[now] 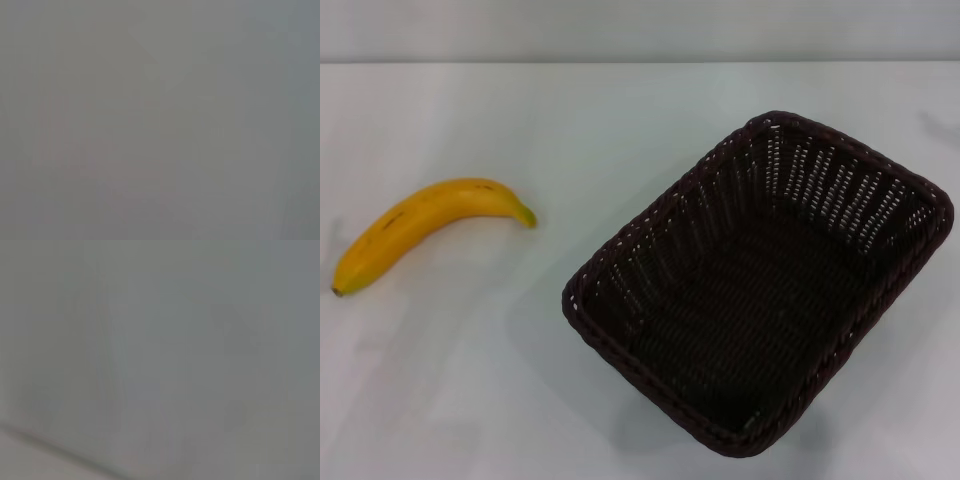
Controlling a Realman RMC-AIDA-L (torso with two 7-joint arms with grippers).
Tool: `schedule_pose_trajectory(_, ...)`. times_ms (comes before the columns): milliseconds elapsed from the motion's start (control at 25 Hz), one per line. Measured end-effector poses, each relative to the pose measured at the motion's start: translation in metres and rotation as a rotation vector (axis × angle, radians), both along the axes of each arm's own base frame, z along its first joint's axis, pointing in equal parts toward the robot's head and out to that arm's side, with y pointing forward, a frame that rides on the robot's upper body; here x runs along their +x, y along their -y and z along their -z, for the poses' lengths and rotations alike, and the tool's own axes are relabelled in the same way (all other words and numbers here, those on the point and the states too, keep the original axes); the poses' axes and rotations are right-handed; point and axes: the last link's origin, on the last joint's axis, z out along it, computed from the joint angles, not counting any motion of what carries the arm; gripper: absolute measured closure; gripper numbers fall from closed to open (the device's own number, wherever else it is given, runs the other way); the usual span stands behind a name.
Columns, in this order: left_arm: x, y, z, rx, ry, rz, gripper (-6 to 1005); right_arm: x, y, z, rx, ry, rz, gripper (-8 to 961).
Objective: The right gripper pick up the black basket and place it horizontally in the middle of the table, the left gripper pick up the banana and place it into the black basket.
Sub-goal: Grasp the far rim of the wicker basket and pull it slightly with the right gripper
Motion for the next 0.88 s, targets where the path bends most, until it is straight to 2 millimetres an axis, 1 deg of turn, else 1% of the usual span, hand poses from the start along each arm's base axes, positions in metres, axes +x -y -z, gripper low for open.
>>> schedule_pose_trajectory(120, 0.0, -0.003, -0.004, 0.004, -0.02, 0.008, 138, -0.037, -0.012, 0.004, -0.154, 0.076, 0.074, 84)
schedule_pose_trajectory(240, 0.004, -0.008, -0.005, -0.004, -0.024, 0.03, 139, -0.056, -0.016, 0.013, -0.295, 0.117, 0.157, 84)
schedule_pose_trajectory(400, 0.005, -0.01, -0.005, -0.009, -0.023, 0.035, 139, -0.08, -0.026, 0.037, -0.449, 0.19, 0.219, 84)
schedule_pose_trajectory(480, 0.003, -0.01, -0.006, -0.01, -0.028, 0.03, 139, -0.088, -0.031, 0.049, -0.494, 0.226, 0.246, 84)
schedule_pose_trajectory(600, 0.002, -0.01, -0.007, -0.016, -0.036, 0.026, 139, -0.1, -0.039, 0.074, -0.578, 0.26, 0.267, 85)
schedule_pose_trajectory(640, 0.002, -0.009, -0.007, -0.015, -0.039, 0.025, 139, -0.103, -0.041, 0.078, -0.59, 0.263, 0.265, 85)
schedule_pose_trajectory(840, 0.001, -0.008, -0.01, -0.008, -0.051, 0.027, 139, -0.118, -0.048, 0.113, -0.656, 0.339, 0.267, 85)
schedule_pose_trajectory(880, 0.001, -0.008, -0.011, -0.006, -0.054, 0.028, 139, -0.119, -0.048, 0.116, -0.659, 0.348, 0.269, 85)
